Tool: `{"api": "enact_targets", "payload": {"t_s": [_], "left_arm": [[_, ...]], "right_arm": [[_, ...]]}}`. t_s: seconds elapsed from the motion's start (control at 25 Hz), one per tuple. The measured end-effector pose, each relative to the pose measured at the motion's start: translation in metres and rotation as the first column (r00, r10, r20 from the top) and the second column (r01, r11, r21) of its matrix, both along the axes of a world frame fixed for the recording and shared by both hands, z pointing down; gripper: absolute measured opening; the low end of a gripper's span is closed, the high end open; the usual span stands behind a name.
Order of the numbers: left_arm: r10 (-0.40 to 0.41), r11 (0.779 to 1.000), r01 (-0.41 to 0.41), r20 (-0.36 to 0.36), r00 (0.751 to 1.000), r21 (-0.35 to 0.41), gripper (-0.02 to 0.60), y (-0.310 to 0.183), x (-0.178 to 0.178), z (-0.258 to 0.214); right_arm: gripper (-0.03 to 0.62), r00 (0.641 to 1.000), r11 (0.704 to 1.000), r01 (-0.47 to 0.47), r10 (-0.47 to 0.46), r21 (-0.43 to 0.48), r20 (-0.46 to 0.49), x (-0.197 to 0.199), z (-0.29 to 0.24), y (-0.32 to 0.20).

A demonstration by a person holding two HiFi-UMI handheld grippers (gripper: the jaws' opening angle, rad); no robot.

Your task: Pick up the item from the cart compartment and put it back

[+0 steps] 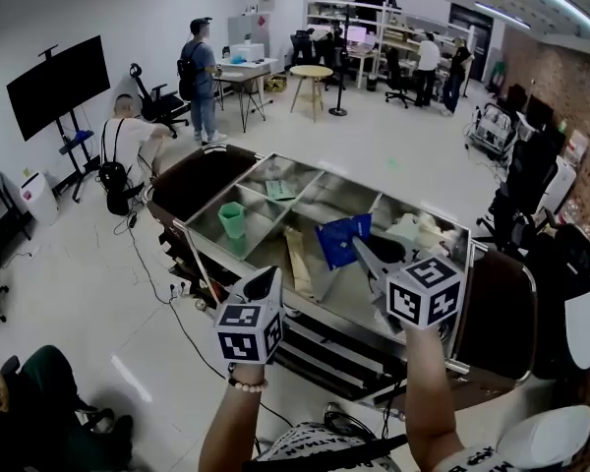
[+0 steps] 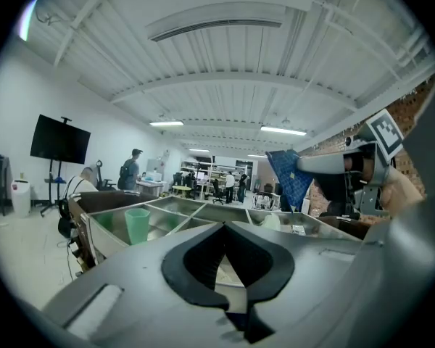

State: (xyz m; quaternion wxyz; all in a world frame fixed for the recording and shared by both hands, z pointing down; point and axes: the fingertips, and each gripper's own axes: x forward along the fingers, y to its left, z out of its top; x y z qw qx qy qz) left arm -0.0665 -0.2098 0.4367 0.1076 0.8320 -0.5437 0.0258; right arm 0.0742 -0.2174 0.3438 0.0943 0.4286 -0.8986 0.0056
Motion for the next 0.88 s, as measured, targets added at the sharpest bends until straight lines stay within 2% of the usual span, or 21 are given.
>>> {"api": "enact_targets", "payload": {"t_s": [0.24,0.44,0.88], "left_arm": [[0.029,0.999,-0.03,0.014,0.999,0.018,0.0,-0.022,0.003,-0.015],[0.041,0.999,-0.042,0.019,0.999,0.021,0.0,-0.04,0.003,-0.023],[0.058,0.998,-0.058,0.019,0.998,-0.024,0.0,-0.088,0.003,-0.03]], "right_arm": [[0.064,0.998,0.999,-0.036,0.037,0.029,-0.046,0.005,-0.03,-0.035],[0.064,0.996,0.998,-0.055,0.056,0.016,-0.075,0.008,-0.035,-0.068],[0.064,0.985,0.987,-0.056,0.03,-0.152,-0.168,0.001,-0.007,-0.163]]}}
